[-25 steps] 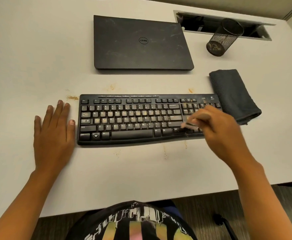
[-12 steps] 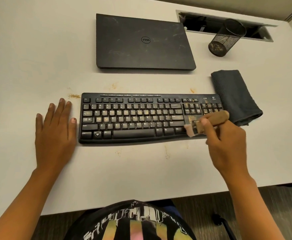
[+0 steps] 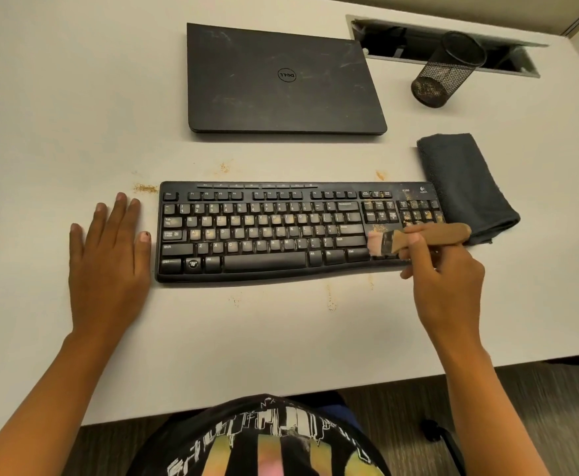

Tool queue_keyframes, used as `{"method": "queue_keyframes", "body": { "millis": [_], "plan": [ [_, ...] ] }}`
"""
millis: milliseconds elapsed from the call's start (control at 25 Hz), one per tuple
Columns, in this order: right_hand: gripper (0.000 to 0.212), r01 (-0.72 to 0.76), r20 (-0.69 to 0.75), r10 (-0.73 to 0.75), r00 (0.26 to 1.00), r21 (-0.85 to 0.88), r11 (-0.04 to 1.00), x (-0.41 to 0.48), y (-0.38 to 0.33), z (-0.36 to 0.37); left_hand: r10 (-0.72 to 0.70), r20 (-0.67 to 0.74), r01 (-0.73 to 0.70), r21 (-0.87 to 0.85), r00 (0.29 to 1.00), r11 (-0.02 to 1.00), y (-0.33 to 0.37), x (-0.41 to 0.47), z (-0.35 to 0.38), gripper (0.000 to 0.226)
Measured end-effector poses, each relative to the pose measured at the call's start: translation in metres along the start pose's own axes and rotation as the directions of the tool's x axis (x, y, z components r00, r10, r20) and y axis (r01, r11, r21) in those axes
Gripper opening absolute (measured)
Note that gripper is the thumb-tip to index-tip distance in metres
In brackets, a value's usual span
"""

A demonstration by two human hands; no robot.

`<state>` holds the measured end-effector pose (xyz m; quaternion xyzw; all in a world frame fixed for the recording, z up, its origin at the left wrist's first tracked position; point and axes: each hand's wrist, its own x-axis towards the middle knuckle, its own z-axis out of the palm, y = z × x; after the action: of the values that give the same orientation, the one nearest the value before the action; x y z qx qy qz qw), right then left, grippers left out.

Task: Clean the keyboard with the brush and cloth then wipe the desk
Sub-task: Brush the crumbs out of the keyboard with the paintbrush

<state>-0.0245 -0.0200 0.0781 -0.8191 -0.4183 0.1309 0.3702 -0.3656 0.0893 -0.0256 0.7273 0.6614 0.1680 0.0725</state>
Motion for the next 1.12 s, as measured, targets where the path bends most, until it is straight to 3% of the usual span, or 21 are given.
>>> {"method": "queue_keyframes", "body": {
  "millis": [120,200,320,440,640,800,960,1120],
  "plan": [
    [0.025,-0.131,0.066,0.128,0.99,0.042,0.99,-0.001,0.006,-0.008,0.001,-0.006,-0.001,-0.001,1.0,1.0,0.001,0.0,0.0,0.058],
    [0.024,-0.157,0.018,0.156,0.988,0.109,0.982,-0.006,0.007,-0.011,-0.005,-0.007,0.005,-0.002,1.0,1.0,0.0,0.0,0.0,0.058],
    [0.024,-0.133,-0.042,0.139,0.989,0.126,0.983,-0.016,0.006,-0.005,-0.006,-0.011,0.006,-0.002,1.0,1.0,0.0,0.0,0.0,0.058],
    [0.022,-0.161,0.013,0.161,0.987,0.173,0.972,-0.025,0.009,0.0,0.001,-0.013,-0.001,-0.003,1.0,1.0,0.0,0.0,0.0,0.058],
    [0.018,-0.079,0.085,0.065,0.994,0.171,0.982,-0.025,0.013,-0.004,-0.001,-0.009,0.001,-0.022,1.0,1.0,0.0,0.0,0.0,0.058],
    [0.017,-0.014,-0.039,0.017,0.999,0.074,0.997,-0.016,0.018,-0.012,-0.002,-0.003,0.002,-0.028,1.0,1.0,0.0,-0.001,0.001,0.058],
    [0.018,-0.058,0.098,0.04,0.994,0.185,0.981,-0.011,0.016,-0.007,0.002,0.017,-0.001,-0.053,1.0,0.999,-0.002,0.0,0.0,0.059],
    [0.018,-0.107,-0.053,0.118,0.992,0.181,0.978,-0.002,0.026,-0.009,-0.069,0.002,0.067,-0.25,0.998,0.966,0.011,0.0,-0.008,0.058]
  ]
}}
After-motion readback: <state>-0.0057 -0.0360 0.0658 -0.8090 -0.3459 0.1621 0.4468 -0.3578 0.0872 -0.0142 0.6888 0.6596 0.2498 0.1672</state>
